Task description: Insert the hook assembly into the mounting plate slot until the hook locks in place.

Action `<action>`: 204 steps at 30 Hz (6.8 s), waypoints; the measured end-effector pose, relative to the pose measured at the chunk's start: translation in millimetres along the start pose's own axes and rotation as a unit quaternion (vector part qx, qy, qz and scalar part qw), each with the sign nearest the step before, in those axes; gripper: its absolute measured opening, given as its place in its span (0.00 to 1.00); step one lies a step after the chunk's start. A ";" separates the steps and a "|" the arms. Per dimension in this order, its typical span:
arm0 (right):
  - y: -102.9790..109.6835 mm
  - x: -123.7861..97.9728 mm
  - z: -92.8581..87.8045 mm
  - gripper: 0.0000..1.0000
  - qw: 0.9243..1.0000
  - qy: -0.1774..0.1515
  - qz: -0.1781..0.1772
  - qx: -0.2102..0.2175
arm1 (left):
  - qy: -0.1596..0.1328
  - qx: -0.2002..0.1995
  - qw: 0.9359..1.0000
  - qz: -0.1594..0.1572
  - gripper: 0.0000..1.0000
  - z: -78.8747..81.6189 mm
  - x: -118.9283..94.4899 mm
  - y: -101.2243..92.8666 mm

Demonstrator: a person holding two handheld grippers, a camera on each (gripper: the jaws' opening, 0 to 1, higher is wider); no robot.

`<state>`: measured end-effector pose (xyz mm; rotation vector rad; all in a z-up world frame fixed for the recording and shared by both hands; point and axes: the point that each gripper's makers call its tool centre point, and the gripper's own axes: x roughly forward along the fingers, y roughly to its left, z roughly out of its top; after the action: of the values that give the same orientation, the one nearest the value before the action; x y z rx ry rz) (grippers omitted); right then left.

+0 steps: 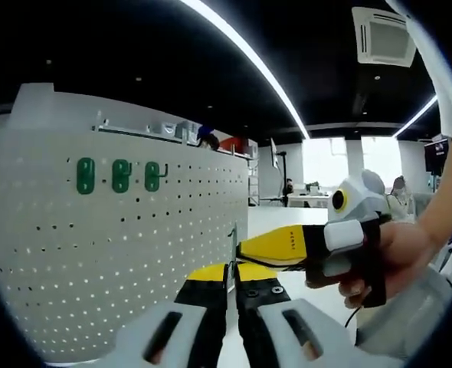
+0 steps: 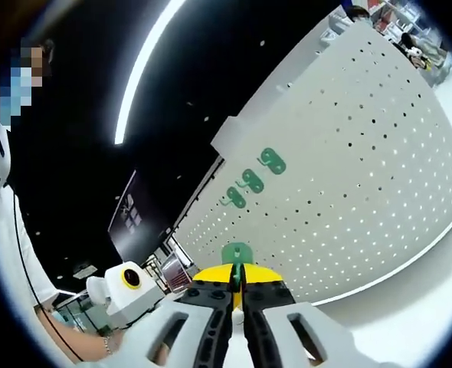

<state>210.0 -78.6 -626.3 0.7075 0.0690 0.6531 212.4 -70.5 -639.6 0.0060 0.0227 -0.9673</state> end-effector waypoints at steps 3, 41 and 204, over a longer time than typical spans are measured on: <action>-0.5 -0.7 -1.1 0.00 1.000 0.003 0.000 0.000 | 0.000 -0.004 1.000 -0.002 0.03 -1.0 -0.1 -0.4; -3.2 -1.5 2.8 0.00 0.977 0.064 -0.042 -0.201 | 0.059 -0.010 0.998 0.010 0.77 -24.1 0.5 4.3; -77.3 93.0 137.5 0.02 0.900 -0.035 -0.244 -0.360 | 0.086 -0.042 0.989 0.116 0.70 -54.0 -89.2 51.0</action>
<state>363.2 -149.0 -554.8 -0.0193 -0.0624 0.1329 202.9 32.7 -691.8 0.0148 0.2178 -0.7305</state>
